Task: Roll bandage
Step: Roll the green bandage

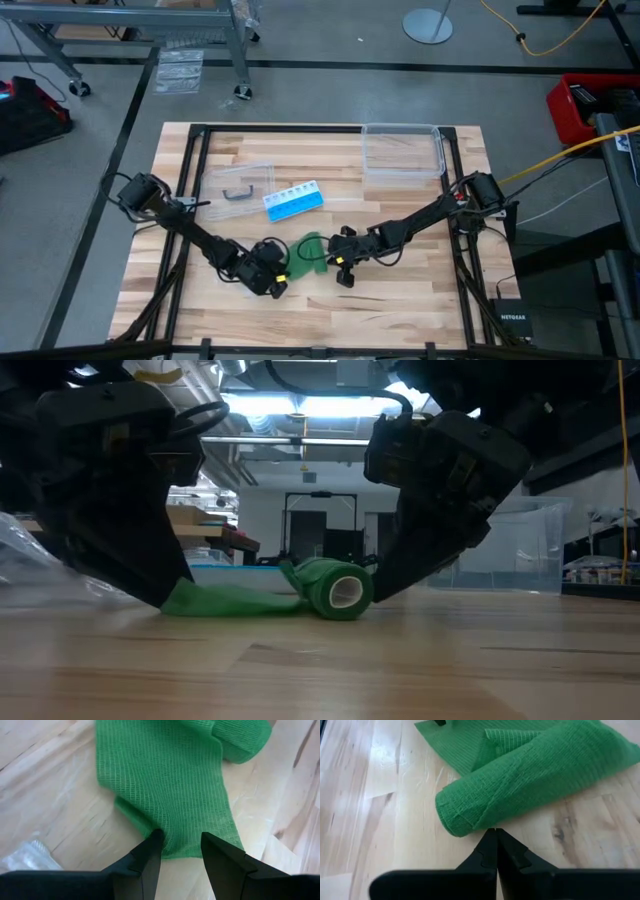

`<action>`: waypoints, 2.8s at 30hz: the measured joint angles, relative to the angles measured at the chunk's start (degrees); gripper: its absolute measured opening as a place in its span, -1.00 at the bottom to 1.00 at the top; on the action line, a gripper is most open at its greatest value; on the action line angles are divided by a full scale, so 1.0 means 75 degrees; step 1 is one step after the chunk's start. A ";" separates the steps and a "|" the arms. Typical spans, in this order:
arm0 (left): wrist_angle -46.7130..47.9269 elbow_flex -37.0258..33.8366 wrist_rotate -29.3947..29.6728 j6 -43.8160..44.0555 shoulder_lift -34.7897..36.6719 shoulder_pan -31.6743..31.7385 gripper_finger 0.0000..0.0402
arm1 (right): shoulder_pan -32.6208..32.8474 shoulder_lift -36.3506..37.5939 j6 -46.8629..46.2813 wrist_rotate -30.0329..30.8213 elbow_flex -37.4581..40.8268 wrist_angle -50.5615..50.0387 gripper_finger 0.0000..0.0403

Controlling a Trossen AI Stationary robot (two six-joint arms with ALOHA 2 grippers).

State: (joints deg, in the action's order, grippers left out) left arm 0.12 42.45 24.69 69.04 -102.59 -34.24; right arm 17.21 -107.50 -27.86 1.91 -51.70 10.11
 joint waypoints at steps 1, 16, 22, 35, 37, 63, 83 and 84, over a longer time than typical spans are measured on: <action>0.0093 0.0003 0.0008 0.0127 0.0019 -0.0015 -0.32 | 0.0000 0.0000 0.0006 0.0000 0.0000 0.0006 -1.00; 0.1135 0.0052 0.0266 0.1403 0.0100 -0.0056 -0.32 | 0.0000 0.0000 0.0171 -0.0149 0.0000 -0.0219 -1.00; 0.1461 0.0053 0.0890 0.1679 0.0100 -0.0058 -0.32 | -0.0006 0.0003 0.0325 -0.0143 0.0000 -0.0178 -1.00; 0.0411 -0.0055 0.1393 0.0335 0.0030 0.0477 -0.32 | -0.0108 0.0768 0.1029 0.0135 0.0000 -0.0867 -1.00; 0.0367 -0.0052 0.1330 0.0154 0.0030 0.0582 -0.32 | -0.0108 0.1084 0.1234 0.0547 -0.0003 -0.1308 -1.00; 0.2220 -0.0017 0.1725 0.1192 0.0068 -0.0109 -0.32 | -0.0099 0.2559 0.1384 0.1998 0.0000 -0.4826 -1.00; 0.3724 -0.0043 0.1311 0.1661 0.0631 -0.0691 -0.32 | -0.0099 0.1567 0.2076 0.1024 0.0000 -0.2444 -0.97; 0.3724 -0.0043 0.1311 0.1664 0.0629 -0.0692 -0.32 | -0.0099 0.1415 0.2095 0.1017 0.0005 -0.2353 -0.96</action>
State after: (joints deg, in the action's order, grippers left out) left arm 28.05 42.13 34.52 81.52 -97.87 -39.43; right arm 16.47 -96.89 -12.15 9.54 -51.66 -7.54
